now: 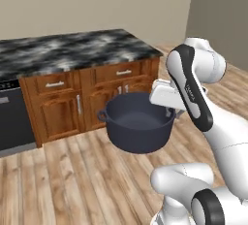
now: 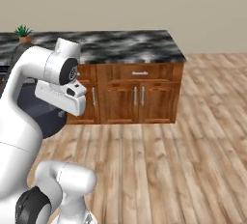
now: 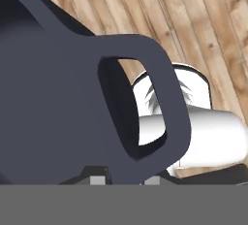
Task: Move the pot and pan from the stove into the sink.
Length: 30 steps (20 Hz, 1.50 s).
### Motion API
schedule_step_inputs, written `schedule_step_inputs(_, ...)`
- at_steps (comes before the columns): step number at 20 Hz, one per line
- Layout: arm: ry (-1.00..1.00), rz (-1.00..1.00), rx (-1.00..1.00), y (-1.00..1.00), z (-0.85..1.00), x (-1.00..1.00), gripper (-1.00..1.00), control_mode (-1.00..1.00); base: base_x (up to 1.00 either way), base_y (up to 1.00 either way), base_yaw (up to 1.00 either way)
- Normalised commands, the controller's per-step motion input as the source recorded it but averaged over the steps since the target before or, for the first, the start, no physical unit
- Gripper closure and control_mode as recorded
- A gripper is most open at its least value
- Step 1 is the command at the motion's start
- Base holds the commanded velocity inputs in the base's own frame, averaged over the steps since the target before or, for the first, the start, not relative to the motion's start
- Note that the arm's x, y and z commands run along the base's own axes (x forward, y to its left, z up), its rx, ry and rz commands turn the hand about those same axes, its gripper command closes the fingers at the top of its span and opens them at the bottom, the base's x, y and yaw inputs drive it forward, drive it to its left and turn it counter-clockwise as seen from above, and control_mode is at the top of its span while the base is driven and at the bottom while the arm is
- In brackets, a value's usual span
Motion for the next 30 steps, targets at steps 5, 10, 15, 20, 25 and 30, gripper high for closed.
schedule_step_inputs(5, 0.00, 0.00, 0.00, 0.00, 0.00, 0.00, 1.00, 1.00, -0.21, 0.00, 0.46)
schedule_step_inputs(10, 0.00, 0.00, 0.00, 0.00, 0.00, 0.00, 1.00, 1.00, -0.26, -0.05, 0.27)
schedule_step_inputs(15, 0.00, 0.00, 0.00, 0.00, 0.00, 0.00, 1.00, 1.00, -0.21, 0.00, 0.30)
schedule_step_inputs(20, 0.00, 0.00, 0.00, 0.00, 0.00, 0.00, 1.00, 1.00, -0.11, 0.00, 0.48)
schedule_step_inputs(25, 0.00, 0.00, 0.00, 0.00, 0.00, 0.00, 1.00, 1.00, -0.09, 0.00, 0.49)
schedule_step_inputs(30, 0.00, 0.00, 0.00, 0.00, 0.00, 0.00, 1.00, 1.00, -0.08, 0.00, 0.49)
